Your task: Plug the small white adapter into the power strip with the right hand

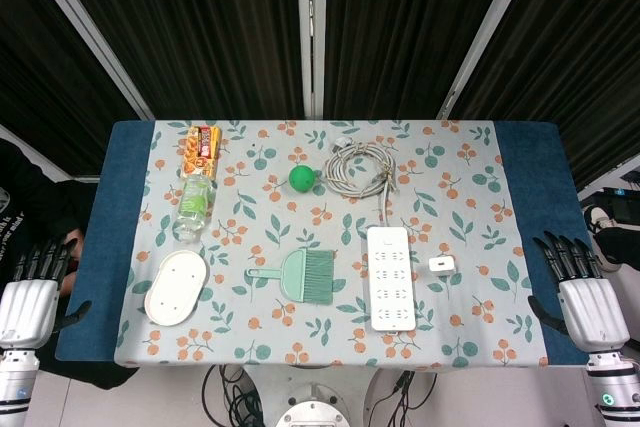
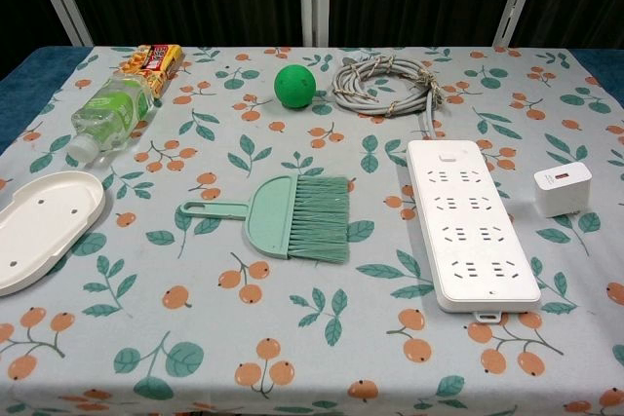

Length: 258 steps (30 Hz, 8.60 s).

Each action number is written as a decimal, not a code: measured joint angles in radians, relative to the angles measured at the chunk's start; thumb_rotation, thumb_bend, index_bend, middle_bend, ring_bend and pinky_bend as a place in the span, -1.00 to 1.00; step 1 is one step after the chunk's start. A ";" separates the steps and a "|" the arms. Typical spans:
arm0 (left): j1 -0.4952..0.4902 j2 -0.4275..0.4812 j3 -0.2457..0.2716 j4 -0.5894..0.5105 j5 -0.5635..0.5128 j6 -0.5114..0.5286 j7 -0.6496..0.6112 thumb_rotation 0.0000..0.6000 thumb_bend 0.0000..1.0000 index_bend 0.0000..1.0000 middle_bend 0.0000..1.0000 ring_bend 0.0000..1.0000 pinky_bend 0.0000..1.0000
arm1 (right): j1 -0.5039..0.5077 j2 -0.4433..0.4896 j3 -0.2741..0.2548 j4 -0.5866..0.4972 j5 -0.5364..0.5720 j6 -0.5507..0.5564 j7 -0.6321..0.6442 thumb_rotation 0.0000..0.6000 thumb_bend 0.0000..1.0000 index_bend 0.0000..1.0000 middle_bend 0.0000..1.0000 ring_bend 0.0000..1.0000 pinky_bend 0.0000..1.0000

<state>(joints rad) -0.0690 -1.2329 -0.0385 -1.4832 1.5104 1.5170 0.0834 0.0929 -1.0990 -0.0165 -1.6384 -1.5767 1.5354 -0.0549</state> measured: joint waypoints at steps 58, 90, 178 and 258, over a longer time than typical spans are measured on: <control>0.046 0.016 0.015 0.000 -0.027 0.010 -0.056 1.00 -0.70 -1.00 -1.00 -1.00 -1.00 | 0.362 -0.292 0.078 0.203 0.178 -0.518 -0.084 1.00 -0.29 0.26 0.11 -0.42 -0.95; 0.043 0.013 0.011 0.017 -0.036 -0.008 -0.080 1.00 -0.70 -1.00 -1.00 -1.00 -1.00 | 0.381 -0.509 0.166 0.223 0.205 -0.402 0.129 1.00 -0.15 0.47 0.24 -0.24 -0.91; 0.038 0.011 0.008 0.021 -0.031 -0.012 -0.082 1.00 -0.70 -1.00 -1.00 -1.00 -1.00 | 0.353 -0.347 0.105 0.046 0.073 -0.334 0.182 1.00 -0.10 -0.41 -0.25 -0.62 -0.91; 0.023 -0.016 -0.003 0.024 -0.042 -0.016 -0.042 1.00 -0.70 -1.00 -1.00 -1.00 -1.00 | 0.180 -0.153 0.084 0.078 0.053 -0.172 0.046 1.00 -0.46 -1.00 -0.94 -1.00 -1.00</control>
<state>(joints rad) -0.0461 -1.2492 -0.0416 -1.4595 1.4686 1.5013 0.0418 0.2733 -1.2520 0.0679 -1.5608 -1.5236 1.3630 -0.0084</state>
